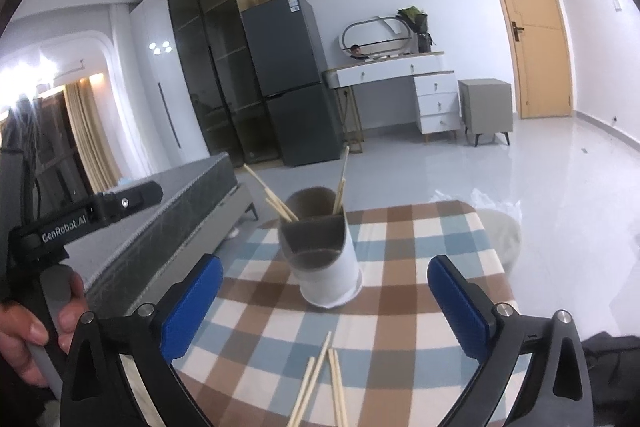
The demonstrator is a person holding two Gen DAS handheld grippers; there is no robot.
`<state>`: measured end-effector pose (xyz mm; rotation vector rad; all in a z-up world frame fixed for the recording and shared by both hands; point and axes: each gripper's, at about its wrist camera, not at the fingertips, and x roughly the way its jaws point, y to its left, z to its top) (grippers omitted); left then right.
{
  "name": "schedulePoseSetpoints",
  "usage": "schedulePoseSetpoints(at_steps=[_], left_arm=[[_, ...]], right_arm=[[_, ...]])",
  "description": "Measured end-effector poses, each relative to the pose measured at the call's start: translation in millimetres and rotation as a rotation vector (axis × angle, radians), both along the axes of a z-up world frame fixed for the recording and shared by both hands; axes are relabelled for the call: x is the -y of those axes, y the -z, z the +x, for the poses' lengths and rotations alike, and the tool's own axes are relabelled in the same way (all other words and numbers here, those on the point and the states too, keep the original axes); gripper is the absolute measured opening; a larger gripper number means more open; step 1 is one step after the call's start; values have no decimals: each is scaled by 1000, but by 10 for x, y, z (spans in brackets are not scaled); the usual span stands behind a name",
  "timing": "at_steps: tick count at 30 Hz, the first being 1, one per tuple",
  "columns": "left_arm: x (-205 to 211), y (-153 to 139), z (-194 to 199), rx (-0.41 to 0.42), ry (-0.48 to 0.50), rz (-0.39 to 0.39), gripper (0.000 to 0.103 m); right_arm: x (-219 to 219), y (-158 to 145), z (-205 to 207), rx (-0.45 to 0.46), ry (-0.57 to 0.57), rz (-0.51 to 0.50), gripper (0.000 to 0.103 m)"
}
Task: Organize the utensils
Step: 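Lower both tools toward the remaining chopsticks on the rug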
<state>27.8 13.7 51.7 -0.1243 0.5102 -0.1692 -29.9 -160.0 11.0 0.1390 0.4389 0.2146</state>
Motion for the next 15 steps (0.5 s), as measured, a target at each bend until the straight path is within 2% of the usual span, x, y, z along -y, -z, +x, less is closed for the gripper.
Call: schedulePoseSetpoints(at_steps=[4, 11, 15], left_arm=[[-24, 135, -6, -27, -5, -5, 89], [-97, 391, -62, -45, -37, -52, 89], [-58, 547, -53, -91, -33, -25, 89]], right_arm=[[-19, 93, -99, 39, -27, 1, 103], [-70, 357, -70, -59, -57, -47, 103], [-26, 482, -45, -112, -45, -43, 103]])
